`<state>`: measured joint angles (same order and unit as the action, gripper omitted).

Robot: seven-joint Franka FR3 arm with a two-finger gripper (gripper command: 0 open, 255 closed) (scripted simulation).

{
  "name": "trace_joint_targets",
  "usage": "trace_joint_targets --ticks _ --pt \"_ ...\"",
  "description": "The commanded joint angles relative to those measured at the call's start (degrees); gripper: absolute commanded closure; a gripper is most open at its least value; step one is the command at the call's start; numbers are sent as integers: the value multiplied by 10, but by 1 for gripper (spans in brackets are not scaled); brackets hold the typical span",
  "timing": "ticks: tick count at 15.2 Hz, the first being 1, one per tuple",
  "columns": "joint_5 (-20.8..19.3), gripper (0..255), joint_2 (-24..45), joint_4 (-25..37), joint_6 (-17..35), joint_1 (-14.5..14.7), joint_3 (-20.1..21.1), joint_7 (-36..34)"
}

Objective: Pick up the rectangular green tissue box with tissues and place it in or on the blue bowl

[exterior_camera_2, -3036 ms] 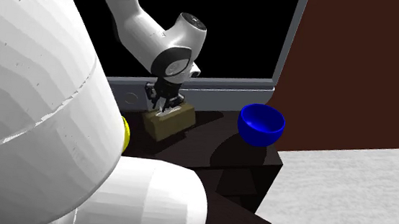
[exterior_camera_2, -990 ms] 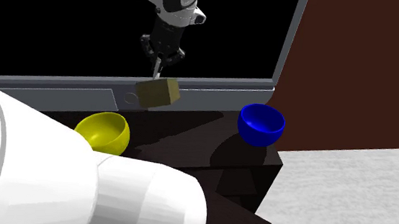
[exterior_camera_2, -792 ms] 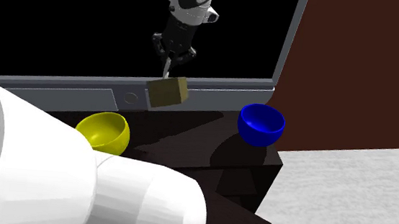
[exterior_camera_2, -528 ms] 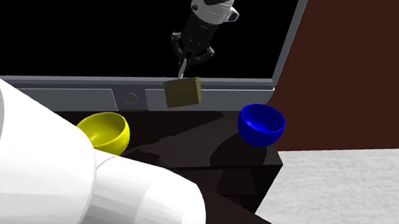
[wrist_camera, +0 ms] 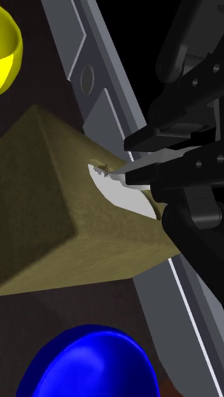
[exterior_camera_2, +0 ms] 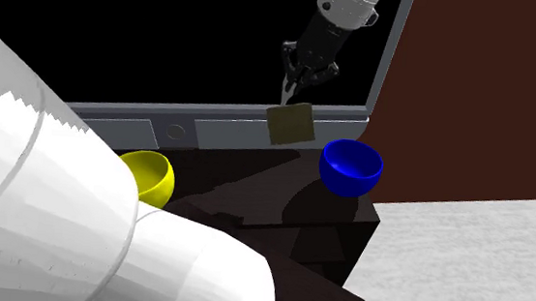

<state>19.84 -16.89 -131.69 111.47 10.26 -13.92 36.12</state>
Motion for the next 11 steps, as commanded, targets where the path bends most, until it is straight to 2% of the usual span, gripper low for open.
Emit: trace_joint_targets --ticks 1,9,11 --pt "-3 255 27 35 -18 -9 -20 25" --pt "4 255 137 179 -96 -48 -89 121" --pt "16 255 187 244 -130 -65 -110 155"
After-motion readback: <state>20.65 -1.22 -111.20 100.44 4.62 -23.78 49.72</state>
